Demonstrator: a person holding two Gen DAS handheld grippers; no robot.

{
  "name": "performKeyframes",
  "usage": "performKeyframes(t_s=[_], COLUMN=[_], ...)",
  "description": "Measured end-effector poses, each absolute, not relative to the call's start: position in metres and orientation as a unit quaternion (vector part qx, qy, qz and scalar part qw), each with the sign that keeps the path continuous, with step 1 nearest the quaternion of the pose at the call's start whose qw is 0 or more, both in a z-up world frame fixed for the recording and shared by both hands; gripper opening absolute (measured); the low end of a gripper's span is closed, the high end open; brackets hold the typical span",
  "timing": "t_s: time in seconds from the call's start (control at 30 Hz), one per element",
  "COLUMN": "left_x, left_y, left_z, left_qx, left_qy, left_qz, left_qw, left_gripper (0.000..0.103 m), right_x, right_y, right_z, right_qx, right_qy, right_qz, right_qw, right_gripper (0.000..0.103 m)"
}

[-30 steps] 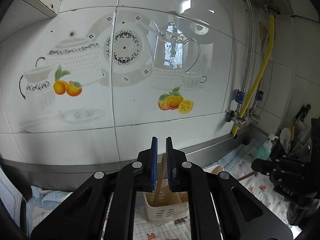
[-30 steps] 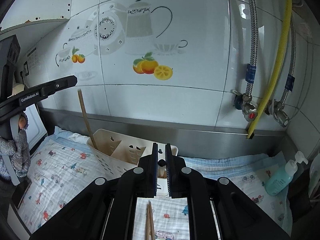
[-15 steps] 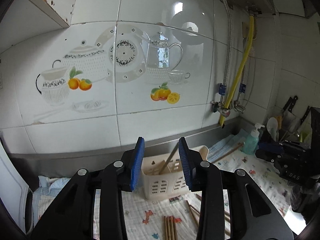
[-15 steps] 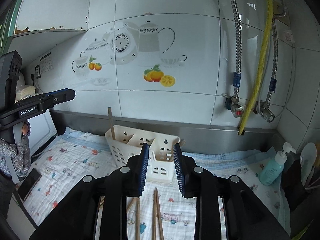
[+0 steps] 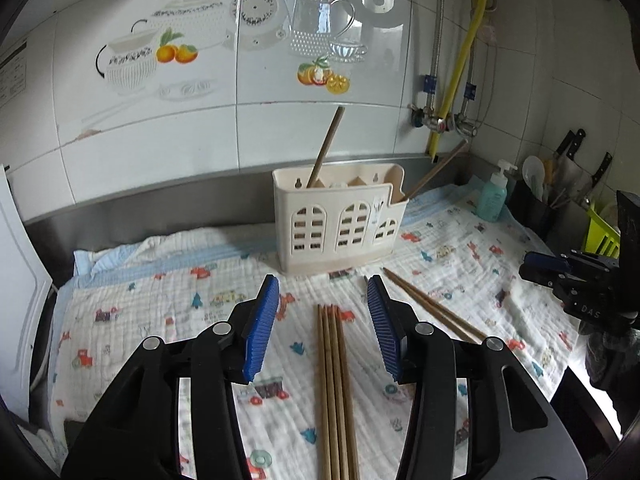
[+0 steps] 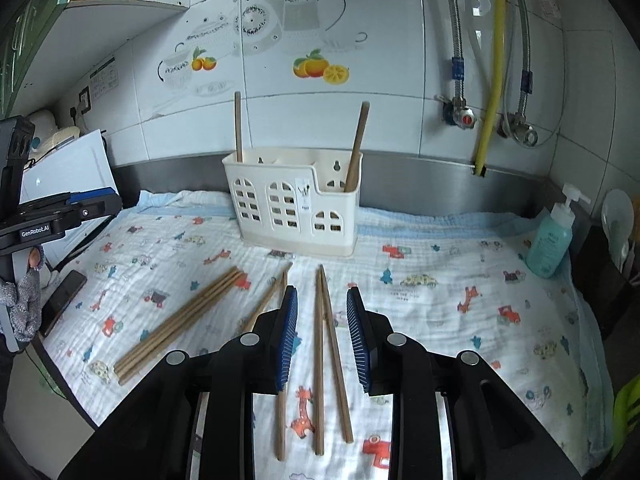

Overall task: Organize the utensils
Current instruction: 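Withdraw both grippers from the holder back over the loose chopsticks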

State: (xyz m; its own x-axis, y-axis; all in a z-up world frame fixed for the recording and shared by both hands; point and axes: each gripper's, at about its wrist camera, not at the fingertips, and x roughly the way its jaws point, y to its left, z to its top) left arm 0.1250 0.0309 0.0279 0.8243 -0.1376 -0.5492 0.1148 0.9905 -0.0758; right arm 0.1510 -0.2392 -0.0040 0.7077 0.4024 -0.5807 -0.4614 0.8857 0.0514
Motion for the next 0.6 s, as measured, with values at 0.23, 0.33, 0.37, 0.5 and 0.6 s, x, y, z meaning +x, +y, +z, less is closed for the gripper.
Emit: performKeyframes(t_s=[0.23,0.33,0.37,0.5,0.6], left_x=[0.105,0.1,0.099,0.095,0.094], left_y=[0.039,0.042,0.043,0.049,0.051], left_z=[-0.006,-0.016,-0.019,-0.032,-0.041], left_qx=[-0.032,-0.03,-0.031,-0.031,-0.027], left_qy=[0.317,0.325,0.327,0.344,0.357], left_qz=[-0.048,-0.037,-0.036,-0.029,-0.029], left_qw=[0.947,0.945,0.944,0.938,0.933], left_gripper=[0.047,0.047,0.047,0.047,0.047], right_x=[0.148,0.151,0.152,0.158,0.164], right_y=[-0.244,-0.244,-0.244,-0.245,-0.244], right_z=[-0.044,-0.062,-0.067,-0.083,-0.093], right_qx=[-0.049,-0.054,-0.056,-0.06,-0.063], right_qy=[0.337,0.355,0.36,0.375,0.388], right_qz=[0.228,0.223,0.221,0.215,0.214], right_qw=[0.912,0.906,0.905,0.9,0.894], right_gripper=[0.025,0.024,0.024,0.022,0.019])
